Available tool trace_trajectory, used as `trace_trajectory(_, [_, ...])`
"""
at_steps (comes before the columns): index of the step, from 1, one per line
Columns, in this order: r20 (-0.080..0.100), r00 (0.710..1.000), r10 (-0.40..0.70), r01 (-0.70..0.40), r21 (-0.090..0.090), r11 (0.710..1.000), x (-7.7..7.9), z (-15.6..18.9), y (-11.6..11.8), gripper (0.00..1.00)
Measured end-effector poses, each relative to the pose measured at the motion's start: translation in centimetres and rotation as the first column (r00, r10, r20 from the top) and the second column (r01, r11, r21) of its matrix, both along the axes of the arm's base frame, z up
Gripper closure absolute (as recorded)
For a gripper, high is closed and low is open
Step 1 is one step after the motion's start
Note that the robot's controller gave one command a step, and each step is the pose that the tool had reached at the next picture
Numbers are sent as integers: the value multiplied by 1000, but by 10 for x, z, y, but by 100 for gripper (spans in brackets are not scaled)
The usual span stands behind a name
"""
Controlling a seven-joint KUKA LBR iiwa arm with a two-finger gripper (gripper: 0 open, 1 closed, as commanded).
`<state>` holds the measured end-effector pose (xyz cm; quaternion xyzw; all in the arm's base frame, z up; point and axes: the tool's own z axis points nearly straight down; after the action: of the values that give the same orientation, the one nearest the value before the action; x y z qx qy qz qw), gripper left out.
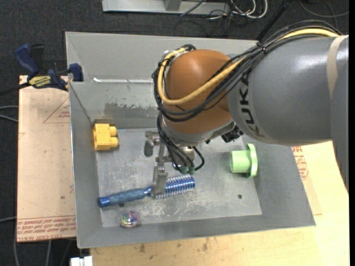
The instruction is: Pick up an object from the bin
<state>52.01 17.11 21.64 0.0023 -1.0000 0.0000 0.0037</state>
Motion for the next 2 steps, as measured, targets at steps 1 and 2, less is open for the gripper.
trace_trajectory(1, [1,987,159,-159,0,987,5,-151,8,0])
trace_trajectory(2, [7,988,157,-157,2,988,7,-147,9,100])
